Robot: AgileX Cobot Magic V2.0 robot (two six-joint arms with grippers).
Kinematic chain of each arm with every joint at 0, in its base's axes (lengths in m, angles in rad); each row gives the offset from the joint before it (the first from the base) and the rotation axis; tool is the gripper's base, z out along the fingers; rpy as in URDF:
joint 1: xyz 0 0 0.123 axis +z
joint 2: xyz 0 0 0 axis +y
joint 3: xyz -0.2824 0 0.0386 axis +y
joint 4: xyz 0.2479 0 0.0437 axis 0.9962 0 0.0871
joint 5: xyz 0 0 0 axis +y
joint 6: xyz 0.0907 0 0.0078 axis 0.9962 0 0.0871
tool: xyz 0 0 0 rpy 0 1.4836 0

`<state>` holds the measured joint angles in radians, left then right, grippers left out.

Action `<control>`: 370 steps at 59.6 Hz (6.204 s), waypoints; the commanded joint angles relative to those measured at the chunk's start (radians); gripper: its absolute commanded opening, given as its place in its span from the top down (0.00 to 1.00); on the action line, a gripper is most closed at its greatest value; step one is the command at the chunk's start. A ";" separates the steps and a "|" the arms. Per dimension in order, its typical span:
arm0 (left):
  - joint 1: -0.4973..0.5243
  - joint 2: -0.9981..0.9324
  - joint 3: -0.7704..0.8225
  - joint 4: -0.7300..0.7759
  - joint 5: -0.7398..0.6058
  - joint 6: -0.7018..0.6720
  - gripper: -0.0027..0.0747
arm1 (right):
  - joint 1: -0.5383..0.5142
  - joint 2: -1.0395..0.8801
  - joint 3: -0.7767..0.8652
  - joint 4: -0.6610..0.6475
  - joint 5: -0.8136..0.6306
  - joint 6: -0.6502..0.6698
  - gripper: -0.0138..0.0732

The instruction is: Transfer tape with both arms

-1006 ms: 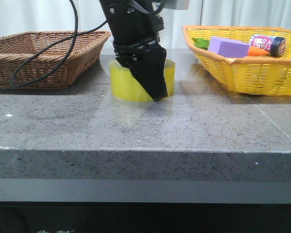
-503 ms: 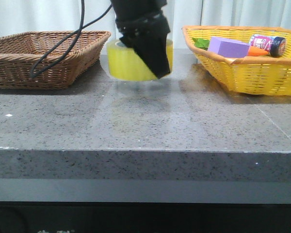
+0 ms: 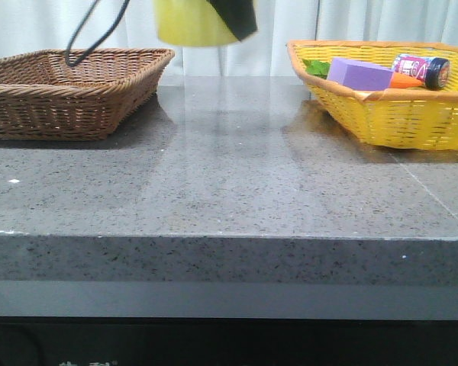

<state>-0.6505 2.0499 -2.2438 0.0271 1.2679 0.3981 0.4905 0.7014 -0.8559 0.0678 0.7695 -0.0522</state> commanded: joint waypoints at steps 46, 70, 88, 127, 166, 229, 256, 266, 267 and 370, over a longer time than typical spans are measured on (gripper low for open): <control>0.385 -0.042 -0.062 0.026 -0.002 -0.183 0.74 | -0.004 -0.003 -0.026 -0.005 -0.063 -0.009 0.37; 0.400 0.093 -0.058 -0.051 -0.020 -0.183 0.74 | -0.004 -0.003 -0.026 -0.005 -0.063 -0.009 0.37; 0.400 0.101 -0.049 -0.077 -0.010 -0.183 0.48 | -0.004 -0.003 -0.026 -0.005 -0.063 -0.009 0.37; 0.400 -0.254 0.050 -0.216 0.015 -0.259 0.42 | -0.004 -0.003 -0.026 -0.005 -0.063 -0.009 0.37; 0.201 -0.921 0.914 -0.280 -0.176 -0.224 0.42 | -0.004 -0.003 -0.026 0.002 -0.061 -0.009 0.37; 0.188 -1.351 1.418 -0.234 -0.646 -0.225 0.89 | -0.004 -0.003 -0.026 0.016 -0.059 -0.009 0.93; 0.188 -1.351 1.418 -0.242 -0.635 -0.227 0.99 | -0.004 -0.003 -0.026 0.015 -0.059 -0.009 0.92; 0.188 -1.362 1.422 -0.235 -0.645 -0.227 0.99 | -0.004 -0.003 -0.026 0.015 -0.059 -0.009 0.92; 0.188 -1.367 1.425 -0.235 -0.647 -0.227 0.99 | -0.004 -0.003 -0.026 0.015 -0.059 -0.009 0.92; 0.586 -2.076 2.292 -0.027 -1.348 -0.562 0.99 | -0.004 -0.003 -0.026 0.015 -0.059 -0.009 0.92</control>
<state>-0.0653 -0.0058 0.0092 0.0000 0.0141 -0.1544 0.4905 0.7014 -0.8559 0.0813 0.7749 -0.0522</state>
